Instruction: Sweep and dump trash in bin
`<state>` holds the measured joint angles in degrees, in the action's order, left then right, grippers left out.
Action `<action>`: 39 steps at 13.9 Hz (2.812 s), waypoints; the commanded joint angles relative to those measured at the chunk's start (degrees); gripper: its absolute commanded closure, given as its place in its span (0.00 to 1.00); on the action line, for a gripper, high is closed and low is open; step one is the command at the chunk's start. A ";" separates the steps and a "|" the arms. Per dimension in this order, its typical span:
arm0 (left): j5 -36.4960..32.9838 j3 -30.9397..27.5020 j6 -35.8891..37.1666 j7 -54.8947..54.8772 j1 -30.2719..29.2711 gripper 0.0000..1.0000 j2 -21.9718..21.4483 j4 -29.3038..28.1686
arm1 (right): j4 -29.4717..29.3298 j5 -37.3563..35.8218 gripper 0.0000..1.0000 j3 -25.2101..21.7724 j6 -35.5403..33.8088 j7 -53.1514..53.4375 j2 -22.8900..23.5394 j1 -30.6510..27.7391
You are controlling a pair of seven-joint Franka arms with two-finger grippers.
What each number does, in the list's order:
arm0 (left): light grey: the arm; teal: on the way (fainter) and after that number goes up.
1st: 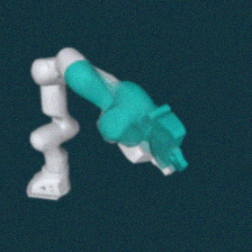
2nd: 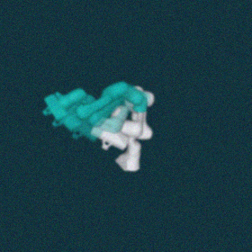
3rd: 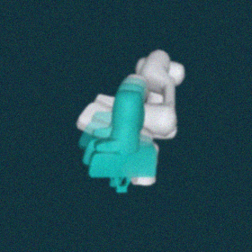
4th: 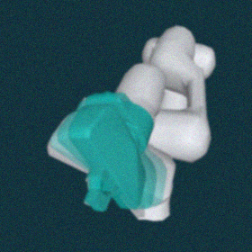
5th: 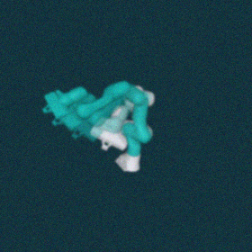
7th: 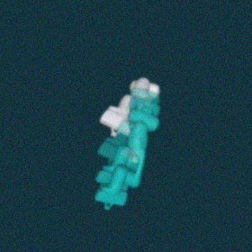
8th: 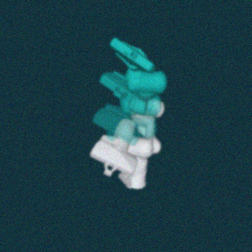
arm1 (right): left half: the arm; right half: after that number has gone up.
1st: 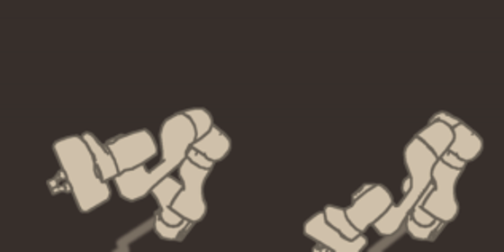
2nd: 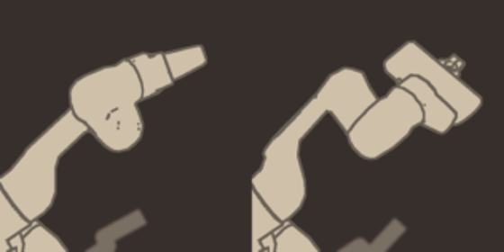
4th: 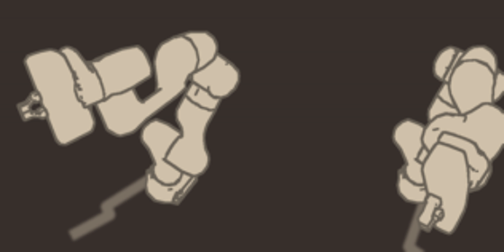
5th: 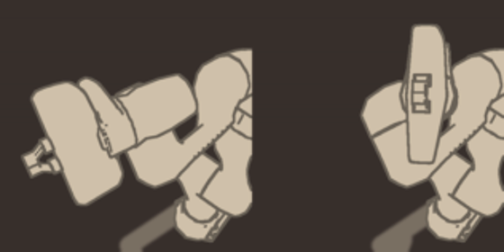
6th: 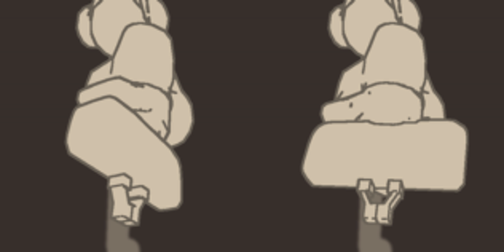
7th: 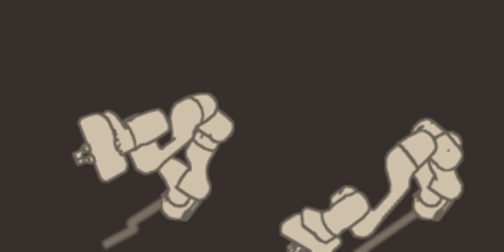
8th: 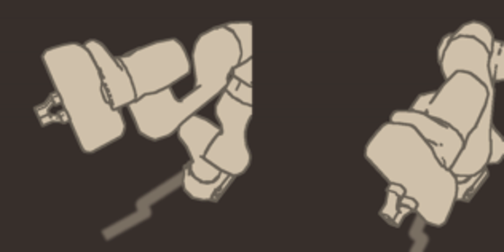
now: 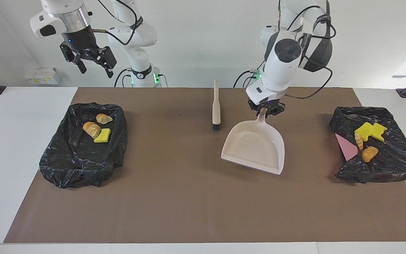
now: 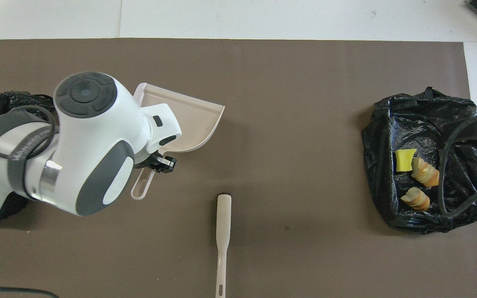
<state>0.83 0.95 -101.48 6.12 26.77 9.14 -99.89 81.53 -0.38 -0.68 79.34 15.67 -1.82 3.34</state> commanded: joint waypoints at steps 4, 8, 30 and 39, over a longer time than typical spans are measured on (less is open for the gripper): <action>2.33 -0.60 -13.01 8.26 4.43 1.00 10.44 3.12 | 1.00 0.03 0.00 0.07 -0.15 -1.35 -0.81 -0.35; 1.63 -0.16 -16.29 17.16 8.13 1.00 16.70 5.75 | 1.00 0.03 0.00 0.07 -0.15 -1.35 -0.81 -0.35; 4.97 -5.08 -0.75 -8.74 -20.52 0.00 -3.95 4.70 | 1.00 -0.15 0.00 0.07 0.11 -1.79 -0.82 -0.35; 1.98 -4.82 8.30 -10.52 -20.26 0.00 -10.28 5.31 | 1.00 0.12 0.00 0.07 0.03 -3.27 -0.90 -0.35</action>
<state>3.81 -3.71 -95.49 -3.07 6.28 1.27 -93.46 81.54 -0.38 -0.68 79.34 15.37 -1.82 3.34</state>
